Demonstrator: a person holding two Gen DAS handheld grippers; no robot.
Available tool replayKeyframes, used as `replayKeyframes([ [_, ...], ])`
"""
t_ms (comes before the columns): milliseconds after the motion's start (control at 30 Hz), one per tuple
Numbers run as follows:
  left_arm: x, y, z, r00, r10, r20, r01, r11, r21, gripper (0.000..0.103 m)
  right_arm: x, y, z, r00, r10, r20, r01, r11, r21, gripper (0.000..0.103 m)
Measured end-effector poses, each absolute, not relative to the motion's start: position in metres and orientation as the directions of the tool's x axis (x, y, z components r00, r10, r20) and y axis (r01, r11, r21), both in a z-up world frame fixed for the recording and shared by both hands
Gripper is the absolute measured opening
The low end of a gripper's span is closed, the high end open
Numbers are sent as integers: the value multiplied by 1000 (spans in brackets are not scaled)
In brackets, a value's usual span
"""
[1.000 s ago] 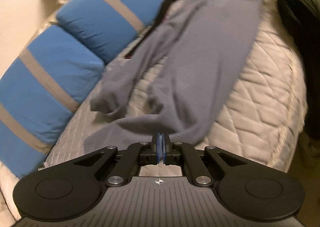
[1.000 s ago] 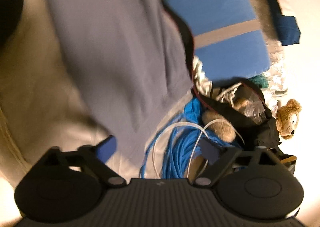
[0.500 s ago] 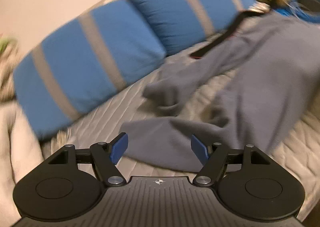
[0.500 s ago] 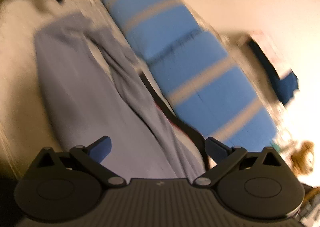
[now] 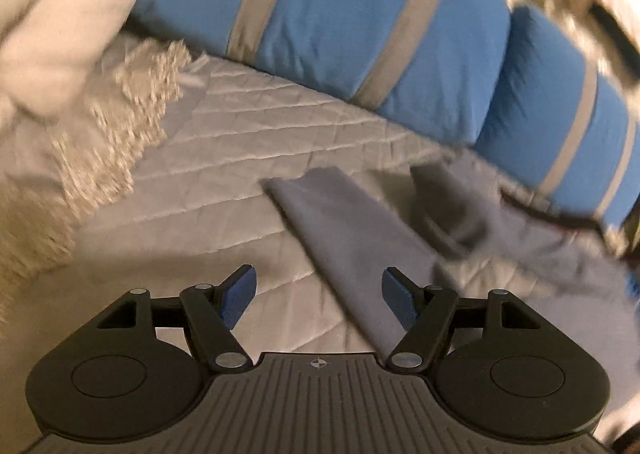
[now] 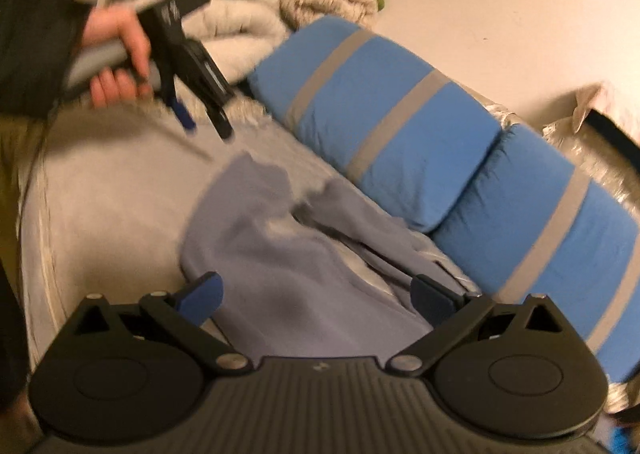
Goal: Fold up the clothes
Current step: 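Move the left tool to a sweatpants leg edge and close on it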
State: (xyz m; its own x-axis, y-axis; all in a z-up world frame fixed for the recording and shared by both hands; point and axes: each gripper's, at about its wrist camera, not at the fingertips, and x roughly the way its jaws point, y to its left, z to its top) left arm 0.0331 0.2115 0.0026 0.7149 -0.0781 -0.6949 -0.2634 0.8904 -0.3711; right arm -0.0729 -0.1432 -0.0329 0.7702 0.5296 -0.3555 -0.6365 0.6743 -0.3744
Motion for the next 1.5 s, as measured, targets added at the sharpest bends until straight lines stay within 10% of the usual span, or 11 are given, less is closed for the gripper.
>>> replayKeyframes([
  [933, 87, 269, -68, 794, -248, -556, -373, 524, -766, 54, -64, -145, -48, 735, 591, -331, -665, 725, -182, 103],
  [1067, 91, 271, -72, 798, -250, -549, -380, 498, -779, 41, -64, -145, -47, 737, 588, -333, -663, 725, -188, 103],
  [1200, 93, 273, -80, 782, -239, -576, -421, 479, -770, 3, -63, -145, -47, 742, 582, -333, -658, 727, -196, 103],
  [1500, 62, 257, -47, 766, -64, -640, -489, 588, -644, 2, -59, -148, -52, 746, 565, -353, -649, 736, -193, 103],
])
